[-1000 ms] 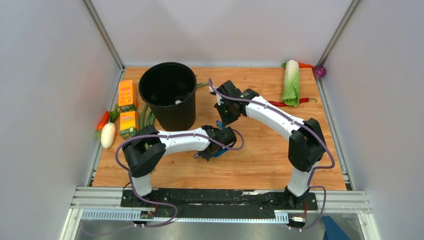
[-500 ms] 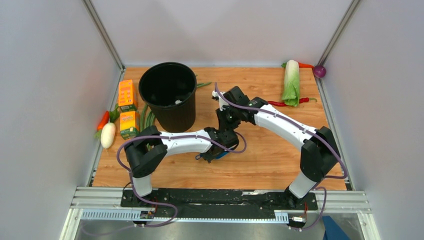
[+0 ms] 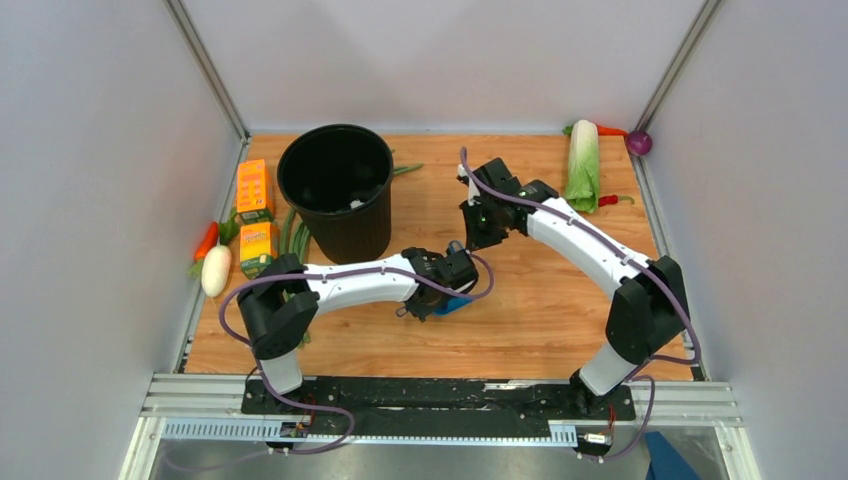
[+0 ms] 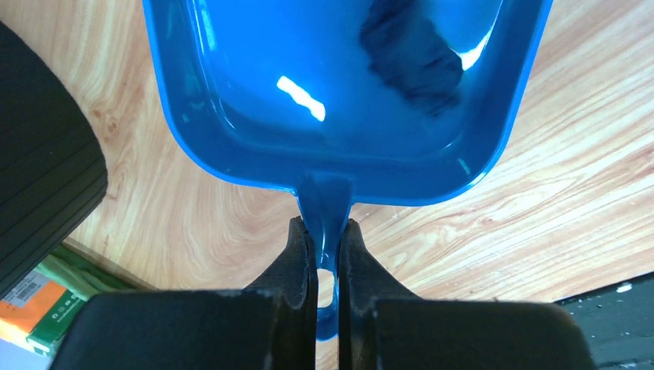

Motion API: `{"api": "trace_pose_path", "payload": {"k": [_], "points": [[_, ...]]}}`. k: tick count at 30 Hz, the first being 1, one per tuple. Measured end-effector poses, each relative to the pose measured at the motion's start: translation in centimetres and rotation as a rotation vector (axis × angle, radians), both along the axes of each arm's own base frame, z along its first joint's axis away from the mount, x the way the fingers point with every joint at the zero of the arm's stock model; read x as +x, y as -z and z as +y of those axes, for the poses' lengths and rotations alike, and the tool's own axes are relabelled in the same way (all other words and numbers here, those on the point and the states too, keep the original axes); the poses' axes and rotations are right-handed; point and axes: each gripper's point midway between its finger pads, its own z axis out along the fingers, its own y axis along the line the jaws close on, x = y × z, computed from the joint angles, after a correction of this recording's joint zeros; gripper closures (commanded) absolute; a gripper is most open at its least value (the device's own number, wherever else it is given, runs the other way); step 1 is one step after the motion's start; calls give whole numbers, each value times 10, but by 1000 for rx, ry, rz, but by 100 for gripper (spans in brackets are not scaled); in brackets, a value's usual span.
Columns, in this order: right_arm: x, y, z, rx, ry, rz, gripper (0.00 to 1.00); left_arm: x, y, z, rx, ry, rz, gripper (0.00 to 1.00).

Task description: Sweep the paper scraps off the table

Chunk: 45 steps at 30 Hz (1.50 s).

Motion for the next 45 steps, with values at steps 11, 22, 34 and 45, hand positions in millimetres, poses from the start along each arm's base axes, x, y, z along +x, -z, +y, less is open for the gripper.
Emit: {"api": "trace_pose_path", "payload": {"k": [11,22,34,45], "points": [[-7,-38,-47,-75,136,-50,100,4,-30,-13,-102,-50,-23,100],[13,-79,-129,-103,458,-155,100,5,-60,-20,-153,-75,-37,100],[-34,-37,-168,-220,566,-29,100,8,-131,-45,-319,-90,-57,100],[-57,-37,-165,-144,588,-6,100,8,-184,-59,-473,-148,4,100]]}}
